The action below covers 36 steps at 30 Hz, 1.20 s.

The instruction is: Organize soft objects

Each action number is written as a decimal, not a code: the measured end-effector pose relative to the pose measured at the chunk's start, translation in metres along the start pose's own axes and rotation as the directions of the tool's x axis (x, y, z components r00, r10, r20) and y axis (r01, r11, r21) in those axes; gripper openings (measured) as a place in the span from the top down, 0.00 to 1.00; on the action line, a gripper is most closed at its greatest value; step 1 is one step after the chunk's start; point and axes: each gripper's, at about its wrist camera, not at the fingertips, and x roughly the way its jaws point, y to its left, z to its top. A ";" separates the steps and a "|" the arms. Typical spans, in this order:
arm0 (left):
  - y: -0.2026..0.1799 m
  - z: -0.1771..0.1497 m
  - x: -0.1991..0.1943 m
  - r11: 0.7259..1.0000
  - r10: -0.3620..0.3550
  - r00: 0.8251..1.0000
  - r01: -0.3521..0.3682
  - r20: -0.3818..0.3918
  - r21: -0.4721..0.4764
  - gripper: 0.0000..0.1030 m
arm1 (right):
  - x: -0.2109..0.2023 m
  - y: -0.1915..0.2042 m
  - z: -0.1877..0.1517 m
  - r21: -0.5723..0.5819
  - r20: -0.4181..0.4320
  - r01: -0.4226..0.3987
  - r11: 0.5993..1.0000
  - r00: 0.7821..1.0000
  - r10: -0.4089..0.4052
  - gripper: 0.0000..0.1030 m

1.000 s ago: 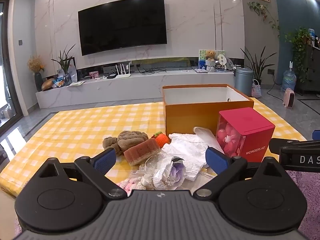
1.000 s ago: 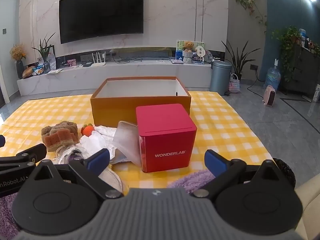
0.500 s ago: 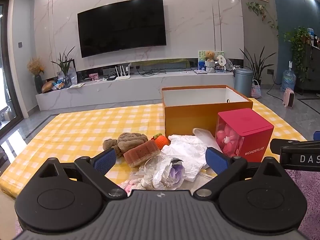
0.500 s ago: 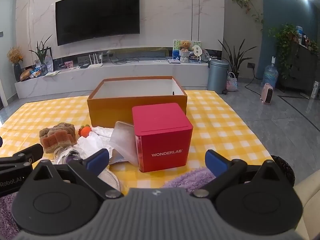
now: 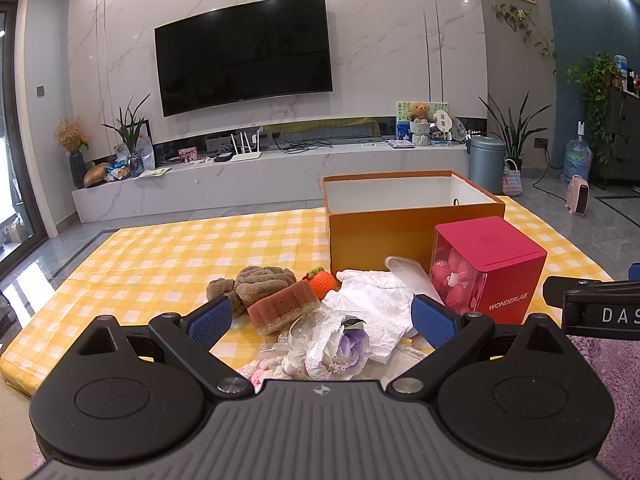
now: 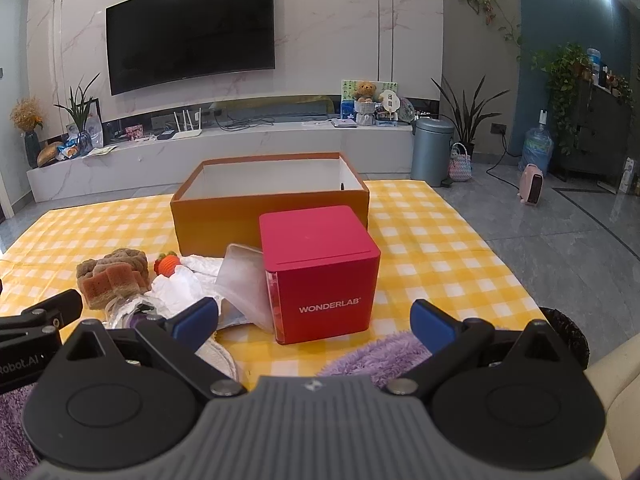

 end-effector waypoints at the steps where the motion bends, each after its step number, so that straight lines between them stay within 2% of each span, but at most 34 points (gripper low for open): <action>1: 0.000 0.000 0.000 1.000 0.000 1.000 0.000 0.000 0.000 0.00 | 0.000 0.000 0.000 -0.001 0.001 0.000 1.000 1.000 0.000 0.03; 36: 0.000 -0.004 0.002 1.000 -0.004 1.000 0.004 -0.013 -0.007 0.00 | 0.004 0.000 -0.002 0.001 -0.018 -0.005 1.000 1.000 0.005 0.03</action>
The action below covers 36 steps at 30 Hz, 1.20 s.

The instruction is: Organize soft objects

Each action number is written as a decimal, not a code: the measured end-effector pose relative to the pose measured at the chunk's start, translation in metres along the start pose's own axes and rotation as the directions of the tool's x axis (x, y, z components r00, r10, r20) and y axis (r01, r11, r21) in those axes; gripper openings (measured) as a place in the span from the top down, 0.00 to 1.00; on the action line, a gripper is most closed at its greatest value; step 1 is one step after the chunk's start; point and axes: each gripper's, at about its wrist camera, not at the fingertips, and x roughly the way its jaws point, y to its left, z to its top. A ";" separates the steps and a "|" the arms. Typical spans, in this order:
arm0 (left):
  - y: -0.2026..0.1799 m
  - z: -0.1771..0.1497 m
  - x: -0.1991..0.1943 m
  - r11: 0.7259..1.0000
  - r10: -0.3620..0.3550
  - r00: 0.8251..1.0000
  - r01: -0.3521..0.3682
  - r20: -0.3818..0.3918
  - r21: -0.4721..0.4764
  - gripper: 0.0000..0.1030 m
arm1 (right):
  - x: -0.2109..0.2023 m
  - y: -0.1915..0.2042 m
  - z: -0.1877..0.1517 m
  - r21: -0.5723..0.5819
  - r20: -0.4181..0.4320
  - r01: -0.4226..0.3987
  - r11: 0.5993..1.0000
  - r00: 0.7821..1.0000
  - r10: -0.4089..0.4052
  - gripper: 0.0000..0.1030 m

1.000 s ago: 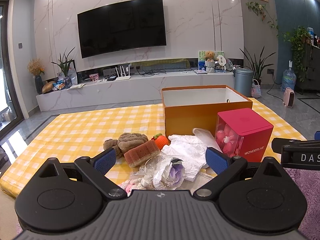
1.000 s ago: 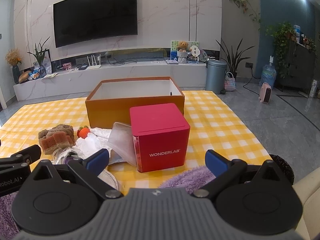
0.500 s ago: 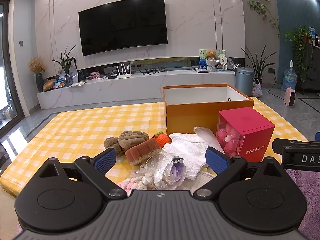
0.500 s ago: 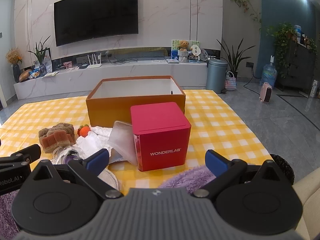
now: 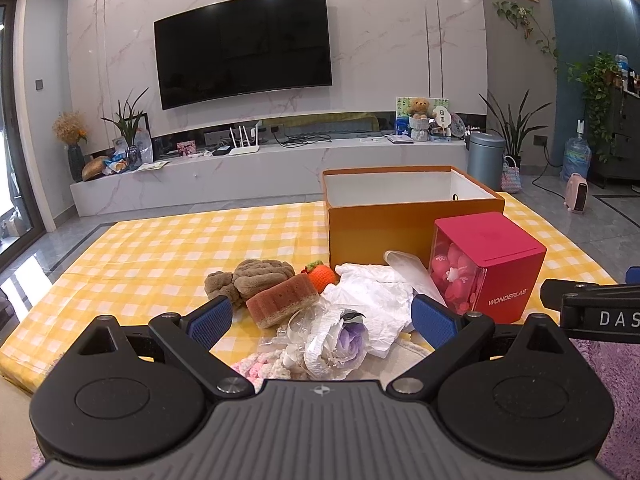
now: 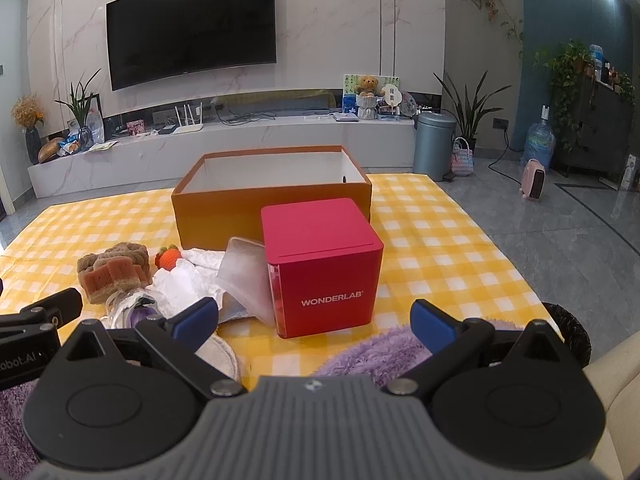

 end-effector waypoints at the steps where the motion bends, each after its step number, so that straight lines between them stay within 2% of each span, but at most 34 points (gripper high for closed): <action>1: 0.000 -0.001 0.000 1.000 -0.001 1.000 0.001 -0.001 -0.001 0.00 | -0.001 0.000 0.000 0.001 0.000 0.000 1.000 1.000 0.000 0.03; 31: 0.003 -0.002 0.003 1.000 -0.017 0.999 0.016 -0.039 -0.013 0.00 | 0.000 0.001 -0.001 0.000 -0.009 -0.003 1.000 1.000 0.003 0.03; 36: 0.005 -0.001 0.006 0.998 -0.057 0.997 0.057 -0.055 -0.001 0.00 | 0.002 0.004 -0.002 -0.013 -0.020 -0.014 1.000 1.000 0.014 0.03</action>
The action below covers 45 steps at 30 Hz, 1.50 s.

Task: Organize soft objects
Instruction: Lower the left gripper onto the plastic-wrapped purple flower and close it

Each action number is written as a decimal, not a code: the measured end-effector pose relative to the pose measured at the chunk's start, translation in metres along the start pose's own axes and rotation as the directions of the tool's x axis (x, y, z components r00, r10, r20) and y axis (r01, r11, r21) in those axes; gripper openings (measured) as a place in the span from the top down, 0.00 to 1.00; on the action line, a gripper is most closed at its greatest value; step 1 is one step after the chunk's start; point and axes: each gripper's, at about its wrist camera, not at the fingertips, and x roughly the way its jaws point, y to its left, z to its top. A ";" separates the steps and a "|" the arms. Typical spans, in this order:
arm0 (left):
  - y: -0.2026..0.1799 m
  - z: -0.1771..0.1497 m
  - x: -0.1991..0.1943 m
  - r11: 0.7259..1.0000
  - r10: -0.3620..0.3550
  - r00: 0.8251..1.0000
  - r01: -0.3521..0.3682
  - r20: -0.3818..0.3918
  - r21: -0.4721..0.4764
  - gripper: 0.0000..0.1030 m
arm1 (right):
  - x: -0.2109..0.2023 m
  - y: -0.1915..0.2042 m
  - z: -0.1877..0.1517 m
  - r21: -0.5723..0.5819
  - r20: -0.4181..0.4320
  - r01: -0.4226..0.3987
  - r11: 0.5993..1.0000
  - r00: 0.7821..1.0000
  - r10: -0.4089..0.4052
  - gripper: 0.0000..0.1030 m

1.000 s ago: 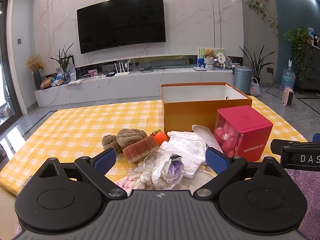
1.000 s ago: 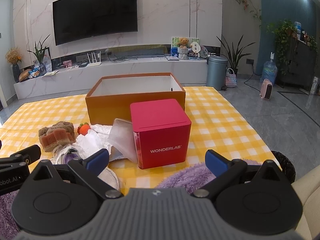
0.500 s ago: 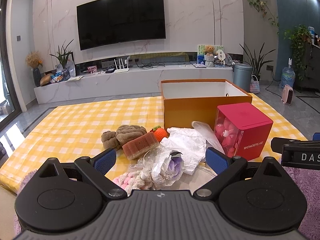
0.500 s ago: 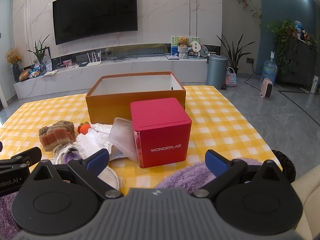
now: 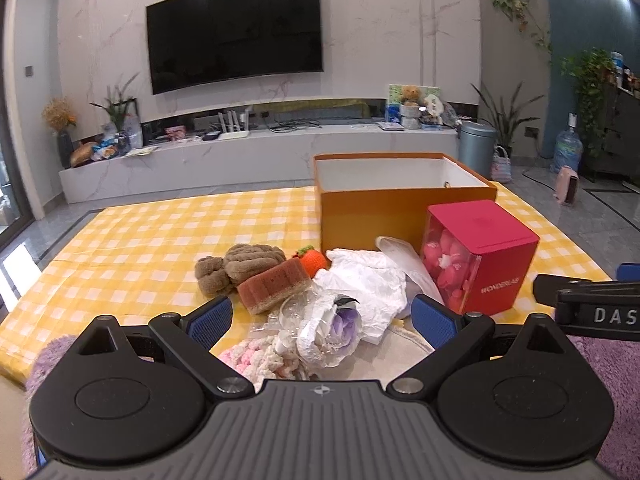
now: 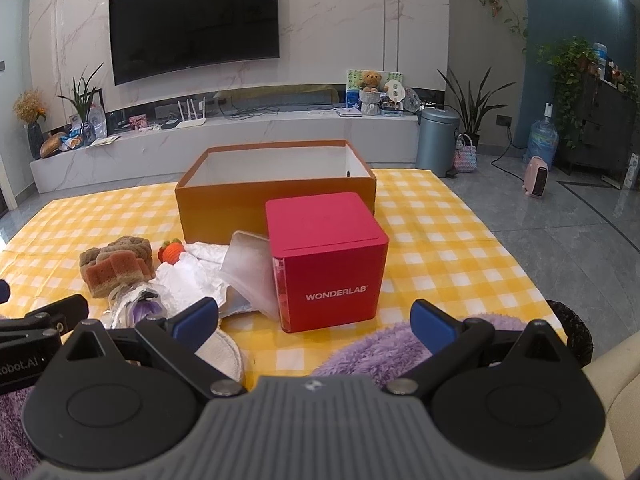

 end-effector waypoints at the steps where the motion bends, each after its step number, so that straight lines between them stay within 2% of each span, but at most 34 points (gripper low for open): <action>1: 0.002 0.001 0.001 1.000 -0.010 1.000 0.010 -0.008 0.009 0.00 | 0.002 0.001 0.000 -0.005 -0.008 -0.008 1.000 1.000 0.008 0.03; 5: 0.012 0.006 0.007 0.996 -0.077 0.996 0.078 -0.035 0.043 0.00 | 0.014 0.002 0.000 -0.011 -0.049 -0.087 0.996 0.995 0.086 0.03; 7: 0.017 0.008 0.014 0.991 -0.114 0.990 0.120 -0.087 0.063 0.00 | 0.022 0.005 0.000 -0.013 -0.078 -0.108 0.994 0.991 0.107 0.04; 8: 0.019 0.008 0.018 0.984 -0.152 0.981 0.161 -0.121 0.070 0.08 | 0.026 0.007 -0.001 -0.023 -0.091 -0.120 0.993 0.989 0.117 0.09; 9: 0.022 0.007 0.023 0.973 -0.204 0.966 0.218 -0.157 0.077 0.20 | 0.030 0.010 -0.001 -0.032 -0.105 -0.134 0.990 0.986 0.130 0.18; 10: 0.025 0.006 0.029 0.960 -0.253 0.949 0.270 -0.188 0.070 0.25 | 0.035 0.013 -0.002 -0.037 -0.123 -0.155 0.987 0.981 0.150 0.23; 12: 0.031 0.005 0.039 0.947 -0.301 0.924 0.318 -0.236 0.035 0.30 | 0.046 0.017 -0.003 -0.039 -0.159 -0.202 0.979 0.968 0.193 0.30; 14: 0.036 0.007 0.051 0.946 -0.304 0.912 0.322 -0.277 0.023 0.35 | 0.057 0.024 -0.005 -0.055 -0.192 -0.231 0.971 0.957 0.217 0.35; 16: 0.039 0.010 0.061 0.943 -0.299 0.905 0.329 -0.302 0.051 0.36 | 0.068 0.031 -0.004 -0.083 -0.215 -0.250 0.965 0.950 0.228 0.38; 17: 0.039 0.013 0.065 0.942 -0.286 0.906 0.325 -0.312 0.078 0.36 | 0.073 0.035 -0.004 -0.097 -0.221 -0.257 0.961 0.947 0.231 0.40; 19: 0.036 0.016 0.072 0.944 -0.260 0.919 0.307 -0.297 0.124 0.34 | 0.085 0.044 -0.001 -0.126 -0.225 -0.270 0.954 0.945 0.238 0.45; 20: 0.035 0.018 0.076 0.943 -0.259 0.921 0.307 -0.289 0.131 0.27 | 0.091 0.047 0.001 -0.138 -0.231 -0.275 0.951 0.943 0.239 0.48; 21: 0.033 0.019 0.082 0.939 -0.268 0.918 0.317 -0.293 0.132 0.20 | 0.098 0.050 0.002 -0.145 -0.239 -0.278 0.949 0.941 0.239 0.51; 24: 0.024 0.018 0.100 0.932 -0.267 0.910 0.328 -0.317 0.154 0.18 | 0.118 0.053 0.001 -0.135 -0.290 -0.290 0.947 0.926 0.242 0.60; 27: 0.011 0.009 0.121 0.933 -0.181 0.922 0.271 -0.341 0.238 0.18 | 0.134 0.049 -0.005 -0.100 -0.328 -0.282 0.954 0.915 0.236 0.60; 32: -0.009 -0.008 0.145 0.900 -0.051 0.937 0.193 -0.345 0.390 0.18 | 0.152 0.041 -0.012 -0.064 -0.341 -0.259 0.964 0.913 0.223 0.59; 35: -0.018 -0.014 0.152 0.875 0.010 0.950 0.142 -0.311 0.463 0.18 | 0.161 0.037 -0.013 -0.019 -0.355 -0.261 0.965 0.904 0.238 0.49; 37: -0.021 -0.015 0.153 0.863 0.029 0.958 0.120 -0.285 0.490 0.29 | 0.165 0.037 -0.014 -0.012 -0.354 -0.268 0.963 0.902 0.247 0.49; 38: -0.022 -0.015 0.153 0.859 0.035 0.960 0.113 -0.276 0.499 0.40 | 0.166 0.037 -0.014 -0.014 -0.353 -0.270 0.963 0.902 0.248 0.48; 39: -0.022 -0.015 0.153 0.858 0.038 0.963 0.106 -0.268 0.502 0.44 | 0.166 0.037 -0.015 -0.012 -0.351 -0.274 0.962 0.902 0.252 0.48; 43: -0.016 -0.011 0.147 0.878 0.014 0.965 0.114 -0.263 0.466 0.52 | 0.163 0.037 -0.015 0.003 -0.339 -0.297 0.955 0.898 0.281 0.46; 45: -0.009 -0.005 0.142 0.901 -0.005 0.963 0.122 -0.269 0.417 0.54 | 0.161 0.037 -0.015 0.004 -0.330 -0.309 0.951 0.897 0.293 0.45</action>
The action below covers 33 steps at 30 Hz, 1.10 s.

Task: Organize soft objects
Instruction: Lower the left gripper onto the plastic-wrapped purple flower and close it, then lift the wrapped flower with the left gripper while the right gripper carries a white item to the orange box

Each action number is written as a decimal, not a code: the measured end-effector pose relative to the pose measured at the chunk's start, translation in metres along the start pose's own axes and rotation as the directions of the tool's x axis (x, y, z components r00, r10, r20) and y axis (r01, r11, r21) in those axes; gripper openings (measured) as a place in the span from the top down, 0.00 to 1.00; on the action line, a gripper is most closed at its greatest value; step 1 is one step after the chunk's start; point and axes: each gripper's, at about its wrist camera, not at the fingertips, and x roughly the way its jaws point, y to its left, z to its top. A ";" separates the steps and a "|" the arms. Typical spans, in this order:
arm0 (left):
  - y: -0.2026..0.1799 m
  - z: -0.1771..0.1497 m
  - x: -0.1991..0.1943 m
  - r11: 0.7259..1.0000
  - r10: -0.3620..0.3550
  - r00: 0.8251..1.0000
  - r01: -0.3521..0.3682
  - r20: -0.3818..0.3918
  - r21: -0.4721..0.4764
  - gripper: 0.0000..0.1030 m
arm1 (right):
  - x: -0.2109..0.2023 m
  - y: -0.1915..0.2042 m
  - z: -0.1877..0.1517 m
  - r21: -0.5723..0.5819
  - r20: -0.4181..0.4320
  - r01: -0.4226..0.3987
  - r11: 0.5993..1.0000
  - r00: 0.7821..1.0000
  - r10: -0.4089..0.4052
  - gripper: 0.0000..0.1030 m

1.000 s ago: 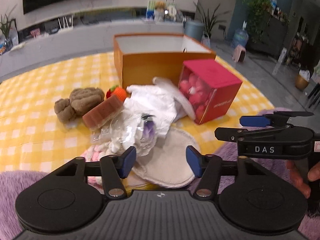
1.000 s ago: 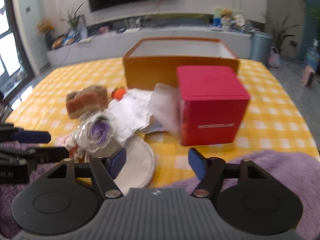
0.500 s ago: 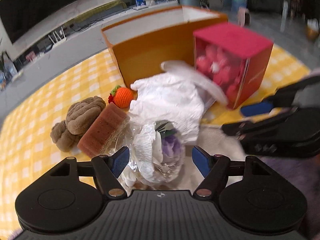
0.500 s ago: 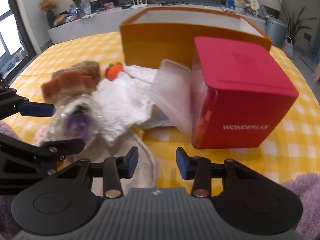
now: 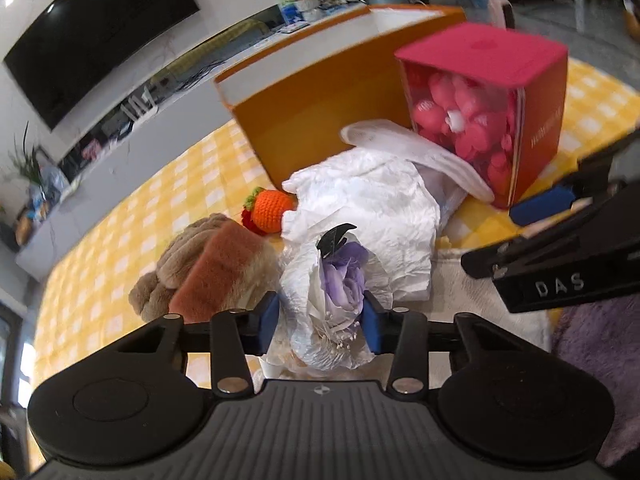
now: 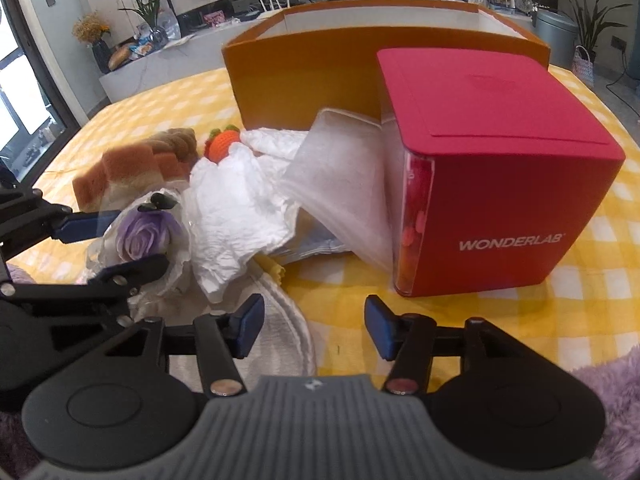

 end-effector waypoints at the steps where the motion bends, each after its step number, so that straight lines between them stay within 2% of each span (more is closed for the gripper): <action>1: 0.005 0.001 -0.005 1.000 -0.015 1.000 0.015 0.007 -0.028 0.55 | 0.000 0.000 0.000 -0.002 0.002 -0.007 1.000 1.000 0.007 0.45; 4: 0.022 0.008 -0.025 0.992 -0.057 0.997 0.063 0.058 -0.110 0.55 | 0.001 0.002 -0.001 0.001 -0.015 -0.032 0.999 0.999 0.032 0.33; 6: 0.036 0.012 -0.040 0.978 -0.094 0.991 0.109 0.094 -0.180 0.55 | 0.003 0.003 -0.003 0.009 -0.037 -0.041 0.999 0.998 0.042 0.16; 11: 0.065 0.013 -0.064 0.918 -0.183 0.971 0.224 0.151 -0.329 0.55 | 0.005 0.017 -0.012 -0.044 -0.076 -0.099 0.994 0.992 0.096 0.05; 13: 0.071 0.008 -0.068 0.900 -0.198 0.967 0.244 0.159 -0.361 0.55 | 0.009 0.022 -0.018 -0.080 -0.090 -0.108 0.991 0.991 0.101 0.06; 14: 0.071 0.005 -0.069 0.897 -0.198 0.968 0.243 0.154 -0.370 0.55 | 0.012 0.024 -0.021 -0.095 -0.099 -0.097 0.991 0.991 0.087 0.12; 15: 0.071 0.002 -0.071 0.895 -0.196 0.969 0.239 0.149 -0.376 0.55 | 0.015 0.025 -0.023 -0.114 -0.105 -0.081 0.990 0.992 0.069 0.26; 17: 0.069 -0.005 -0.074 0.893 -0.195 0.970 0.237 0.146 -0.383 0.55 | 0.016 0.029 -0.027 -0.157 -0.089 -0.042 0.987 0.996 0.028 0.35; 18: 0.068 -0.008 -0.075 0.889 -0.199 0.969 0.242 0.149 -0.390 0.55 | 0.015 0.031 -0.027 -0.170 -0.086 -0.035 0.985 0.996 0.020 0.45; 19: 0.068 -0.011 -0.077 0.883 -0.203 0.967 0.249 0.155 -0.398 0.55 | 0.014 0.031 -0.029 -0.176 -0.079 -0.026 0.984 0.997 0.012 0.50; 21: 0.067 -0.016 -0.081 0.871 -0.208 0.964 0.259 0.163 -0.417 0.55 | 0.012 0.032 -0.031 -0.196 -0.055 0.023 0.980 0.998 -0.035 0.77; 23: 0.067 -0.021 -0.084 0.864 -0.210 0.963 0.263 0.167 -0.429 0.55 | 0.006 0.032 -0.032 -0.206 -0.039 0.036 0.978 0.998 -0.045 0.95; 28: 0.068 -0.027 -0.098 0.850 -0.211 0.955 0.285 0.208 -0.443 0.55 | -0.018 0.035 -0.033 -0.227 0.018 0.037 0.973 0.999 -0.033 0.97; 33: 0.068 -0.024 -0.112 0.855 -0.195 0.949 0.288 0.247 -0.431 0.55 | -0.058 0.035 -0.031 -0.220 0.083 0.023 0.975 0.997 -0.004 0.97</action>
